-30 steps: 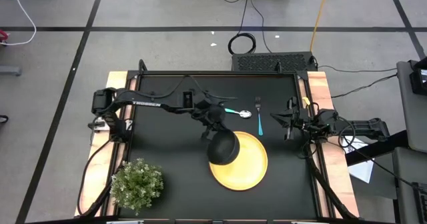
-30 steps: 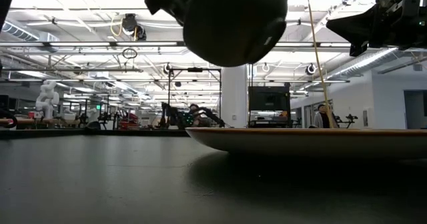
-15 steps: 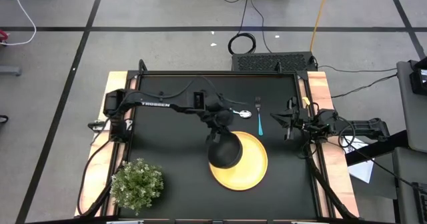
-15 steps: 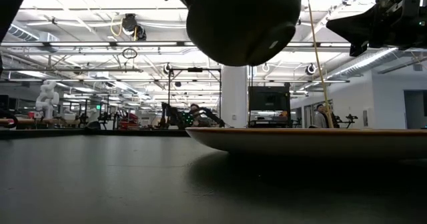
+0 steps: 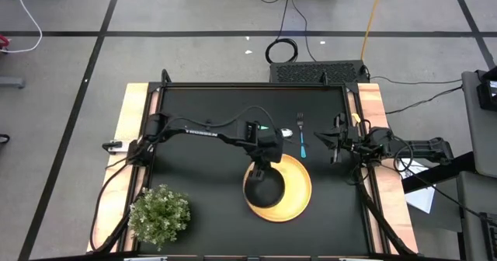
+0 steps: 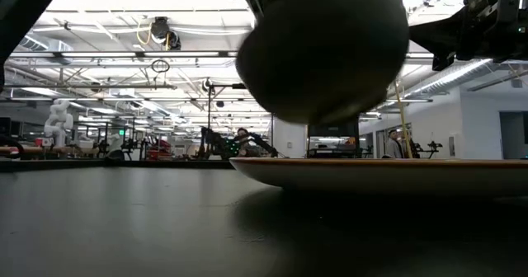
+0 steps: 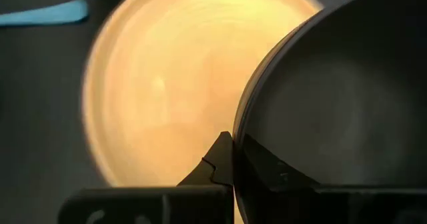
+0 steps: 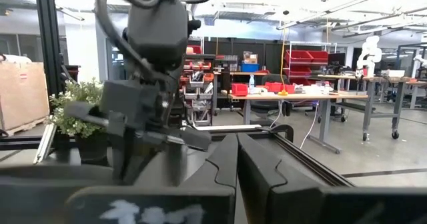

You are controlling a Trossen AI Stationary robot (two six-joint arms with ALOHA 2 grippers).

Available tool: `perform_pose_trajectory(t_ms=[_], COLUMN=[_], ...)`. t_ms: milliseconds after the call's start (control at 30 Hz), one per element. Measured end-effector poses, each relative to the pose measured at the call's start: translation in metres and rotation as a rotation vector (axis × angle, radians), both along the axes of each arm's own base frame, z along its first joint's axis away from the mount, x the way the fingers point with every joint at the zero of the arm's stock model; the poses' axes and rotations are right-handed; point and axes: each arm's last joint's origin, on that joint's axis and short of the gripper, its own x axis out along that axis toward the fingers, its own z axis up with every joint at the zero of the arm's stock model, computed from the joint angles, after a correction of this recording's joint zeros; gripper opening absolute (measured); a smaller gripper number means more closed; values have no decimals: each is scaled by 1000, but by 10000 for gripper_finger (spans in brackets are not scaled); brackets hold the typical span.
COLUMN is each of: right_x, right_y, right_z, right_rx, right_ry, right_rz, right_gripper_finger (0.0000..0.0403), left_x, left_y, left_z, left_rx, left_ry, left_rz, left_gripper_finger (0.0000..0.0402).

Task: Set table place
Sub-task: Put the black bowl on the yellow plate

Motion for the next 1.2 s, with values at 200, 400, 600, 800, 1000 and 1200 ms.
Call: perform_pose_trajectory(t_ms=[200,400,600,800,1000,1200], right_x=[0,0,0,0,0,0], right_y=[0,0,0,0,0,0], right_z=[0,0,0,0,0,0], right_rx=[0,0,0,1,1,19], right_ry=[2,2,2,3,3,0], right_rz=[0,0,0,0,0,4], right_gripper_finger=[0,0,0,0,0,0], left_x=[13,16,15,10,9,14], left_y=[2,3,6,7,6,4], left_z=[-1,11,16,8,8,4], left_rx=[161,196,117,95,104,114], left_ry=[78,108,117,180,194,168], left_rz=[80,71,48,59,72,68], left_gripper_finger=[4,4,4,4,4,4])
